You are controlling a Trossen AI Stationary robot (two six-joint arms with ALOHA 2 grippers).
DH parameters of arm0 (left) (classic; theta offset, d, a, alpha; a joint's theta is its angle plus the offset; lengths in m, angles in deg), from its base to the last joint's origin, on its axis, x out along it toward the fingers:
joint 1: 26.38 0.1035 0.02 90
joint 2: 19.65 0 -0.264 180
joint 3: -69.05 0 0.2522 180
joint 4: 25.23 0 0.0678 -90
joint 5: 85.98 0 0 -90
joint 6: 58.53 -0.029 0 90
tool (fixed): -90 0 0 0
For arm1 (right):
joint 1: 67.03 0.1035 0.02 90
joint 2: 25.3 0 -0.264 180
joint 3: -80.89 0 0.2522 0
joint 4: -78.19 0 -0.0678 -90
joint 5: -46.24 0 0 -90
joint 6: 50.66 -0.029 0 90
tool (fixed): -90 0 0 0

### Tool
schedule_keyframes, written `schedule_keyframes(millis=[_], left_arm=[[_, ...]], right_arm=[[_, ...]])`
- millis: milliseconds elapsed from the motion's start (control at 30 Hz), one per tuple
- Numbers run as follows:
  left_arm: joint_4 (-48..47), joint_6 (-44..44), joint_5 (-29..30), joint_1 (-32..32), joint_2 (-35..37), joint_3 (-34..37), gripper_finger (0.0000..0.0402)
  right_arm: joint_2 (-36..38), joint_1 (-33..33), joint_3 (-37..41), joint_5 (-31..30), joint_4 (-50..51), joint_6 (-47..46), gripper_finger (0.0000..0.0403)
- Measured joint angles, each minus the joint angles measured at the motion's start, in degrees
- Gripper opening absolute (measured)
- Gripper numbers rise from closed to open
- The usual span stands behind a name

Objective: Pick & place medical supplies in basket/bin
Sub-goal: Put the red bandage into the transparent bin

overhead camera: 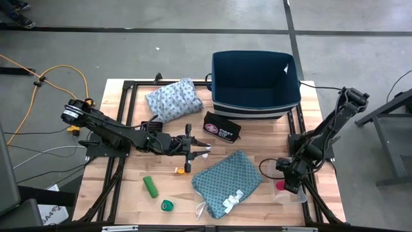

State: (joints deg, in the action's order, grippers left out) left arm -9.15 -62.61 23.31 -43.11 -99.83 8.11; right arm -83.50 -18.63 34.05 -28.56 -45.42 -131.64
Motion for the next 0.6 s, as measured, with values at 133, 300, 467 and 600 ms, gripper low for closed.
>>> schedule_keyframes(millis=[133,300,467,600], left_arm=[[0.02,-0.01,0.00,0.00,0.00,0.00,0.0088],[0.02,-0.02,0.00,-0.02,0.00,0.00,0.0088],[-0.40,-0.02,0.02,0.00,0.00,0.00,0.0088],[-1.26,-0.02,0.01,-0.01,0.00,0.00,0.0088]], right_arm=[[0.00,0.00,0.00,-0.03,0.00,-0.01,0.0160],[0.00,0.00,0.00,-0.18,0.00,-0.04,0.0160],[0.02,0.00,0.00,-2.74,0.01,-0.03,0.0160],[0.00,0.00,0.00,-2.94,0.02,-0.28,0.0163]])
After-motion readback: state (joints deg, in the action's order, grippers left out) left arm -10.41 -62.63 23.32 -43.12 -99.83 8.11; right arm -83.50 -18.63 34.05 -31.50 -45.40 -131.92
